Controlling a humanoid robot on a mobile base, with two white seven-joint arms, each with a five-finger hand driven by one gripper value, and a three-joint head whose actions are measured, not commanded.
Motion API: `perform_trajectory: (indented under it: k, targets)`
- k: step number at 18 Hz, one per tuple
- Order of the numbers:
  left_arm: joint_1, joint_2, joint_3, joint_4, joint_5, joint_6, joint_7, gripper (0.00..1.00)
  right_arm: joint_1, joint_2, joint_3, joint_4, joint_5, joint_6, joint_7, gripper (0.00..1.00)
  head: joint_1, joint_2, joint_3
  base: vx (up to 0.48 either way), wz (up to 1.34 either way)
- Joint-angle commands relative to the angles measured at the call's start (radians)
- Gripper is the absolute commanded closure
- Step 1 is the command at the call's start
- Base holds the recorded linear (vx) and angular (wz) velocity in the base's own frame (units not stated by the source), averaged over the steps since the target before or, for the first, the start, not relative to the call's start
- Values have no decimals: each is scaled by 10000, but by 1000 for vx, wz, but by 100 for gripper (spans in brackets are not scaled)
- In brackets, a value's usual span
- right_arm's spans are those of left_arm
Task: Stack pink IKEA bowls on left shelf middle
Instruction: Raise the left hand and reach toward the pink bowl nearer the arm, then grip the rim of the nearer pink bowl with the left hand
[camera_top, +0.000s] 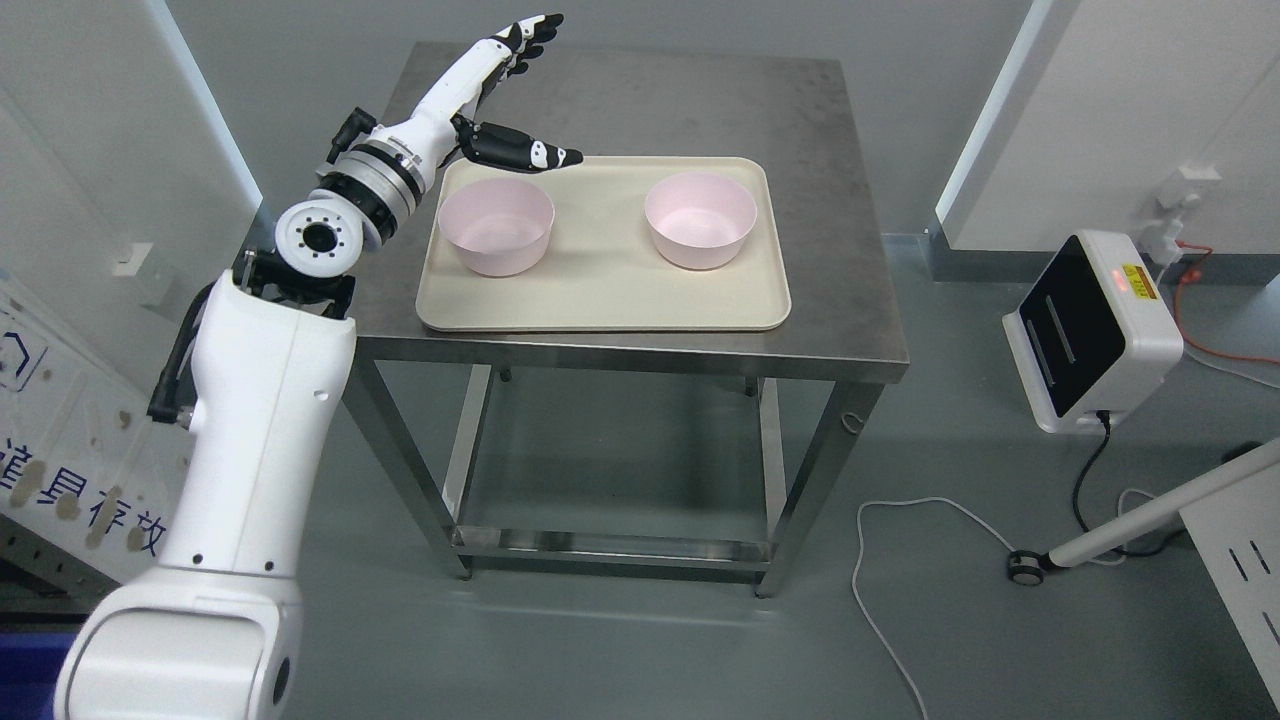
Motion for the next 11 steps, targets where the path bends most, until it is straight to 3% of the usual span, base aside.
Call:
perform_trajectory:
  k: [1,5,9,11]
  targets:
    - [-1175,232,-1656,4492,-1116,50,59,6,0,-175,-92,0,77,1,-9,0,0,0,0,0,0]
    - [-1175,262,-1580,5090,-1132,66,197,8,0,-175,-92,0,77,1,6,0,0,0,0,0,0]
    - [-1190,446,-1594,5122,-1132,81,1744,17,0,-175,-92,0,77,1,-9,0,0,0,0,0,0]
    - [-1221,523,-1610,5122,-1132,81,1808,19,0,-175,-92,0,77,1,-9,0,0,0,0,0,0]
